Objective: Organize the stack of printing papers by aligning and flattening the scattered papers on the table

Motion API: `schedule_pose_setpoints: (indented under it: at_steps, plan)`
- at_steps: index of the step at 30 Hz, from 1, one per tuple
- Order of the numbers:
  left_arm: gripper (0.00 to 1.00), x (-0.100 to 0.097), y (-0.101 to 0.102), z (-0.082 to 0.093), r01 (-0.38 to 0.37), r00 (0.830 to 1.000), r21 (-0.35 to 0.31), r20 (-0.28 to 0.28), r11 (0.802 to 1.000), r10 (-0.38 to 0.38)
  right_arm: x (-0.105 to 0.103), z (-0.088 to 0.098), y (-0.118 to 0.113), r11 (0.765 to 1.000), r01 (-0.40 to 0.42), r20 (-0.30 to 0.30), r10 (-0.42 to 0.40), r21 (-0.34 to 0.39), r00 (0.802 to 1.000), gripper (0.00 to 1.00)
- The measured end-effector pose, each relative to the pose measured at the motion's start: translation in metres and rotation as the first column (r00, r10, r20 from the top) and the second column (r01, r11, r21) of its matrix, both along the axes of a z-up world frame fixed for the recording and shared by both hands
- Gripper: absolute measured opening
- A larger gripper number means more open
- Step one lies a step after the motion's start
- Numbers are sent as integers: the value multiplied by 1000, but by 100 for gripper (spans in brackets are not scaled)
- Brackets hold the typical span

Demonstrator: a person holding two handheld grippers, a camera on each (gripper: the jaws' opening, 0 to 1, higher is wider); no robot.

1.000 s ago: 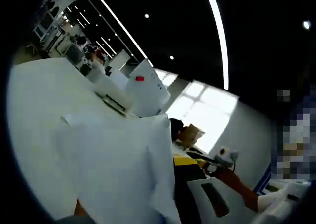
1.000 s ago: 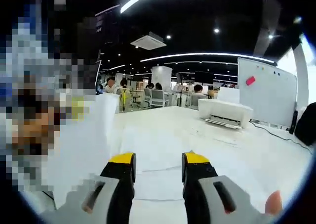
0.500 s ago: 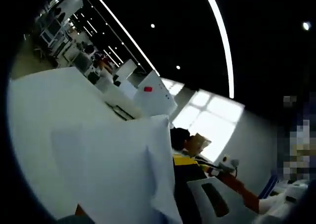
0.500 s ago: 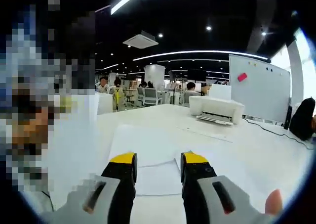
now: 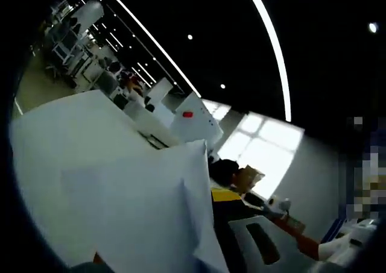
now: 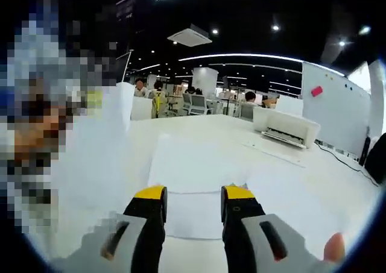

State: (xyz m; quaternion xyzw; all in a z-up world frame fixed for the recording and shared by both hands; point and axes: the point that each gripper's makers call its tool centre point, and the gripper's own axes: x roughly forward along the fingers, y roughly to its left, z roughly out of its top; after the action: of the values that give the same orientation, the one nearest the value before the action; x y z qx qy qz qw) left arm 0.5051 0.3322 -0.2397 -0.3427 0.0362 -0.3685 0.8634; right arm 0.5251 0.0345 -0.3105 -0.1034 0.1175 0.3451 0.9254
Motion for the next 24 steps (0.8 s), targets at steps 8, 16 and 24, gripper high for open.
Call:
schedule_pose_setpoints:
  at_steps: [8, 16, 24]
  plan:
    - [6, -14, -9, -5, 26, 999, -30, 19, 999, -26, -4, -4, 12, 999, 24, 63, -26, 27, 998, 31]
    - [6, -20, -20, -18, 59, 996, -21, 74, 998, -57, -3, -11, 33, 996, 37, 182, -52, 84, 982, 31]
    - [6, -29, -32, -31, 101, 990, 29, 99, 994, -103, -10, -4, 43, 1000, 2, 272, -3, 2, 962, 28]
